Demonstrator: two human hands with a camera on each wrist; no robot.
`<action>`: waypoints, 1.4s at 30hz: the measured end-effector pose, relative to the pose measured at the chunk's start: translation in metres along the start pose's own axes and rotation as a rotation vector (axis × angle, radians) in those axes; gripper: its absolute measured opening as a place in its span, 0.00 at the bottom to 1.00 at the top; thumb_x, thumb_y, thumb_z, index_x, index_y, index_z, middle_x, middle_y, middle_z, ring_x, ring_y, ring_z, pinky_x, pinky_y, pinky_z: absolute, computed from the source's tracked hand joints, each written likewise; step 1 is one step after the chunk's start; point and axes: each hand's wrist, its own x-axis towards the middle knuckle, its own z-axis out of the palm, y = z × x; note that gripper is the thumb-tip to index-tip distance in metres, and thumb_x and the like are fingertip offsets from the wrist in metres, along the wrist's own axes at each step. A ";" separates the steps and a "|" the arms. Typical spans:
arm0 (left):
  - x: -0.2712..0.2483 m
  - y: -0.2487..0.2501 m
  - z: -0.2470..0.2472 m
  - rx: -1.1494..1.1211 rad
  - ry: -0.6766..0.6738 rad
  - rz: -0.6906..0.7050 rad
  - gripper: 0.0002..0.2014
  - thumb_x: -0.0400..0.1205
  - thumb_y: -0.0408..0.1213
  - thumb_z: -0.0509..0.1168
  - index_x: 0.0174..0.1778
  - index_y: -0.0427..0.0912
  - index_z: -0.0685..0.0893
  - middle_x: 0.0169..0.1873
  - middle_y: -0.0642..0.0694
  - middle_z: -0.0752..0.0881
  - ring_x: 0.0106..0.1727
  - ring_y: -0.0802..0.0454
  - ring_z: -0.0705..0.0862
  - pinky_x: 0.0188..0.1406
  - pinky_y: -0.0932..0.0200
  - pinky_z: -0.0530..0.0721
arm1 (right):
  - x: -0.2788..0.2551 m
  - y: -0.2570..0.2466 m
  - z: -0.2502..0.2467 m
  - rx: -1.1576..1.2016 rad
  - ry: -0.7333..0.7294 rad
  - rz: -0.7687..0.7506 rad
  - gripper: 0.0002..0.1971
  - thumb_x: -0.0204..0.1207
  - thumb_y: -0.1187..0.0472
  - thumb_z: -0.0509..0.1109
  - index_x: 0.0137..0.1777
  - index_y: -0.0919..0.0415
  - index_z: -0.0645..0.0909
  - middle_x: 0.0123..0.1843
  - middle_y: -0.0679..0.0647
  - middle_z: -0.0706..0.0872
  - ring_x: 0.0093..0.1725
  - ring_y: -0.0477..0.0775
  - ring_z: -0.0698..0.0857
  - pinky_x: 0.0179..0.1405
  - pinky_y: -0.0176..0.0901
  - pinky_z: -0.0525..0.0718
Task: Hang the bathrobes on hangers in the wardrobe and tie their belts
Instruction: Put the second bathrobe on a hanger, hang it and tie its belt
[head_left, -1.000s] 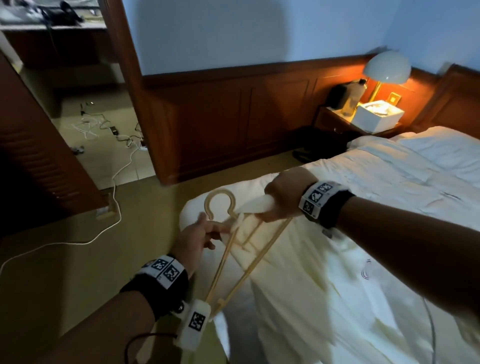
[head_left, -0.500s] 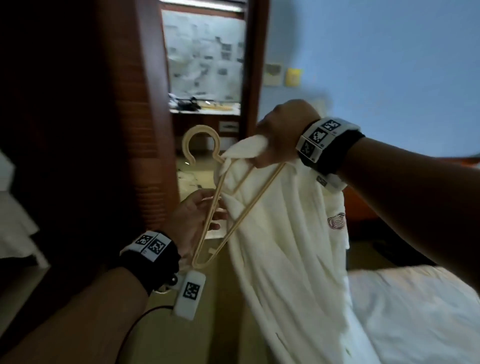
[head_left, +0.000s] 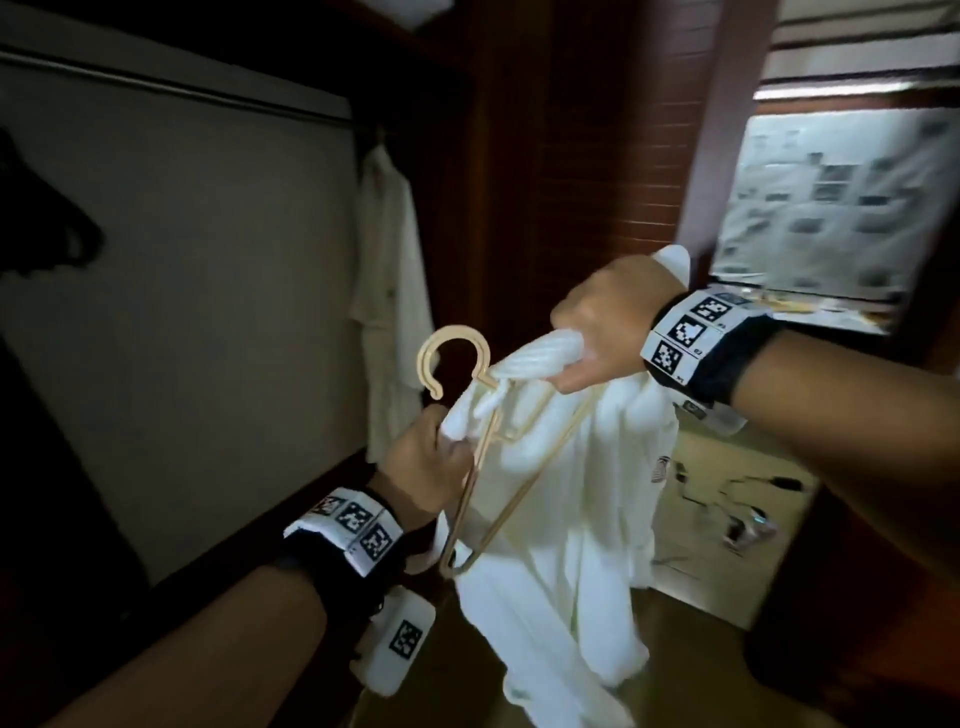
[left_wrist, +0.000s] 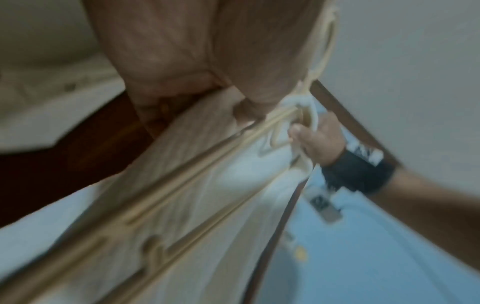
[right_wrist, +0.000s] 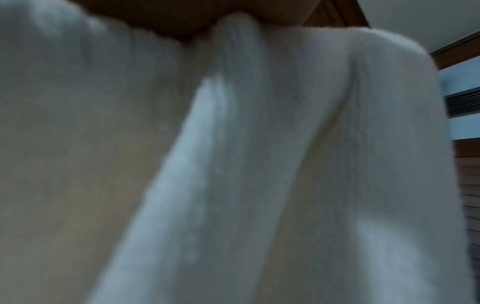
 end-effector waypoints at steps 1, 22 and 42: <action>0.007 -0.009 -0.012 0.124 0.080 -0.021 0.11 0.77 0.44 0.65 0.53 0.46 0.78 0.42 0.47 0.87 0.44 0.49 0.85 0.46 0.54 0.82 | 0.017 -0.005 0.005 -0.003 0.013 -0.019 0.28 0.57 0.25 0.51 0.30 0.49 0.73 0.27 0.44 0.77 0.30 0.50 0.79 0.32 0.43 0.78; 0.234 -0.020 -0.135 0.376 0.566 -0.002 0.09 0.81 0.30 0.64 0.52 0.49 0.81 0.54 0.45 0.83 0.51 0.44 0.83 0.50 0.39 0.87 | 0.315 0.076 0.172 1.033 0.232 0.303 0.30 0.66 0.24 0.63 0.38 0.53 0.83 0.33 0.50 0.85 0.30 0.52 0.85 0.27 0.42 0.82; 0.466 -0.143 -0.311 1.272 0.217 -0.123 0.21 0.85 0.56 0.45 0.52 0.42 0.72 0.44 0.37 0.86 0.39 0.44 0.83 0.38 0.57 0.77 | 0.545 0.083 0.262 0.936 0.254 -0.143 0.18 0.82 0.43 0.57 0.59 0.56 0.77 0.46 0.48 0.81 0.51 0.55 0.84 0.44 0.39 0.71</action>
